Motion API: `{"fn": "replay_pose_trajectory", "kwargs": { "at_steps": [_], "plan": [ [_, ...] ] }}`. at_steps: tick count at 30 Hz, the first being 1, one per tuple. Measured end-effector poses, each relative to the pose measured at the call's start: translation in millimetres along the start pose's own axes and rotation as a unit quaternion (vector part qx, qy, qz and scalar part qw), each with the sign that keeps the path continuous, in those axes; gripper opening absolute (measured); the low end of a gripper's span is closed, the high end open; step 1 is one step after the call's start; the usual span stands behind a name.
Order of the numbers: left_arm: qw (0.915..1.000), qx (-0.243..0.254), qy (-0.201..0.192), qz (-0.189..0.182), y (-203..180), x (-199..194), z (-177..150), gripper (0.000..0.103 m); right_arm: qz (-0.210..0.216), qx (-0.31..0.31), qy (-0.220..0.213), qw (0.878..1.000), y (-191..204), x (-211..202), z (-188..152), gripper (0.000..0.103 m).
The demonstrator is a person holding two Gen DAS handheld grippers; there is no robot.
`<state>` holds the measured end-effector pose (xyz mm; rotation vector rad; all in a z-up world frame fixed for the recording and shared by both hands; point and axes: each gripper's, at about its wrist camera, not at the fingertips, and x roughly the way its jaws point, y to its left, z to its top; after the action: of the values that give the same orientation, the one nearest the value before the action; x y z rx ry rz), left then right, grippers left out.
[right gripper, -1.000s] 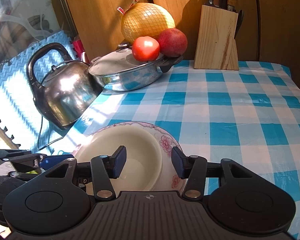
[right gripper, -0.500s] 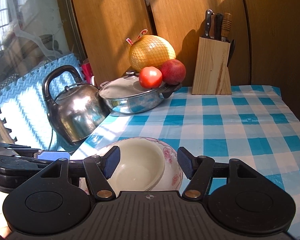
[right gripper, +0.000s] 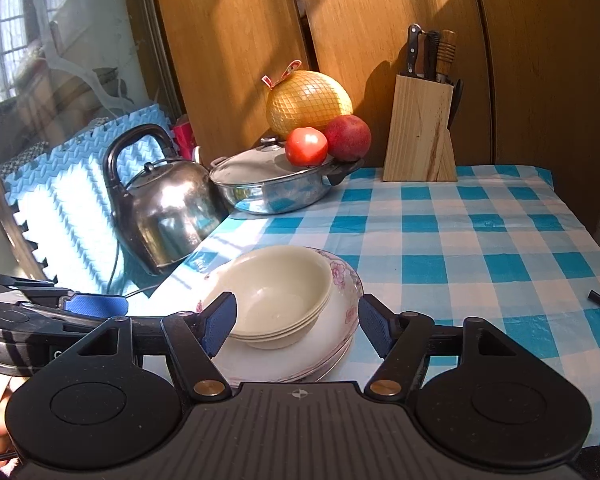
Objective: Organize plates and bowls
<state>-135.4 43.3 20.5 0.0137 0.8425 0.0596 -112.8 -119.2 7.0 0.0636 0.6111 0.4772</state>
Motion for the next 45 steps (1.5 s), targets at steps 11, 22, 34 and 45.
{"fn": "replay_pose_trajectory", "kwargs": {
  "at_steps": [11,22,34,45],
  "plan": [
    [0.9985,-0.004,0.053,-0.013,-9,18,-28,0.050,-0.008,0.015,0.044,0.999,-3,-7,-37,0.075],
    [0.9957,-0.021,0.089,-0.015,-13,44,-49,0.051,-0.029,0.024,0.066,0.997,-4,-3,-59,0.077],
    [0.9944,-0.027,0.099,-0.023,-15,53,-52,0.054,-0.071,0.028,0.093,0.993,-11,9,-72,0.077],
    [0.9948,-0.022,0.096,-0.026,-17,51,-52,0.054,-0.081,0.028,0.100,0.991,-13,16,-74,0.079]
  ]
}}
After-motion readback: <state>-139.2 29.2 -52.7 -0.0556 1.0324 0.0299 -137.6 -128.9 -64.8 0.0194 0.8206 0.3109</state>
